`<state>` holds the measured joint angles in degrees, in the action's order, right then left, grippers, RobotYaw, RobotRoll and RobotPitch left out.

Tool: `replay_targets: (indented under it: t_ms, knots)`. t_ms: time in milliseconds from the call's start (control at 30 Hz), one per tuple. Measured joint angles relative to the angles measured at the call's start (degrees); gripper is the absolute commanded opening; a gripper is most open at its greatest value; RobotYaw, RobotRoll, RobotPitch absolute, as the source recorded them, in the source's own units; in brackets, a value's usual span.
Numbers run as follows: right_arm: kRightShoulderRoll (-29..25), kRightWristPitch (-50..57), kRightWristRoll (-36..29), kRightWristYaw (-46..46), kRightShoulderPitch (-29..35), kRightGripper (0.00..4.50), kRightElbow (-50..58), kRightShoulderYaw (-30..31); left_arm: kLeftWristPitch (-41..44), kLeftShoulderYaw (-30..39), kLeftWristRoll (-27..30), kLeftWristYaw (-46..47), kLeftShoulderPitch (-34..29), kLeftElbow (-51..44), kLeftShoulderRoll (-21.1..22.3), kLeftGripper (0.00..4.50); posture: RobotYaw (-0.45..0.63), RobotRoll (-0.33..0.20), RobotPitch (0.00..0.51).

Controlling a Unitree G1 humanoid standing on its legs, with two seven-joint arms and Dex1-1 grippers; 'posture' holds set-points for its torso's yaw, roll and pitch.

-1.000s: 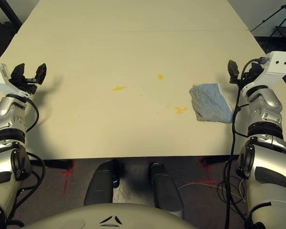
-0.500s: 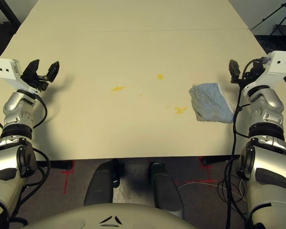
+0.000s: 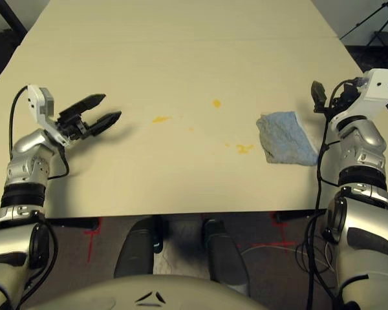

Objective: Wipe the water off the table with a rag.

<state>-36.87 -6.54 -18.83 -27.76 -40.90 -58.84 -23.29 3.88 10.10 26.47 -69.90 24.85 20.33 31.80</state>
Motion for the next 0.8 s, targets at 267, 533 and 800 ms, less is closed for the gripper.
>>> replay_targets:
  t_ms: [267, 533, 800]
  knots:
    - [-5.4, 8.8, -0.9, -8.2, -0.2, 4.47, -0.7, 0.0, 0.5, -1.6, 0.4, -3.7, -4.4, -5.6, 1.0, 4.5, 0.19, 0.0, 0.186]
    - [-15.8, 24.9, -2.5, -21.0, 1.0, 4.47, 0.4, 0.1, -3.0, -2.7, 0.1, -4.2, -5.3, -5.9, 0.5, 4.5, 0.16, 0.0, 0.193]
    - [-16.5, 36.9, -3.3, -29.0, 7.8, 4.47, 8.0, 1.3, -5.2, -4.0, -0.2, -4.2, -4.7, -3.7, -0.1, 4.5, 0.15, 0.0, 0.198]
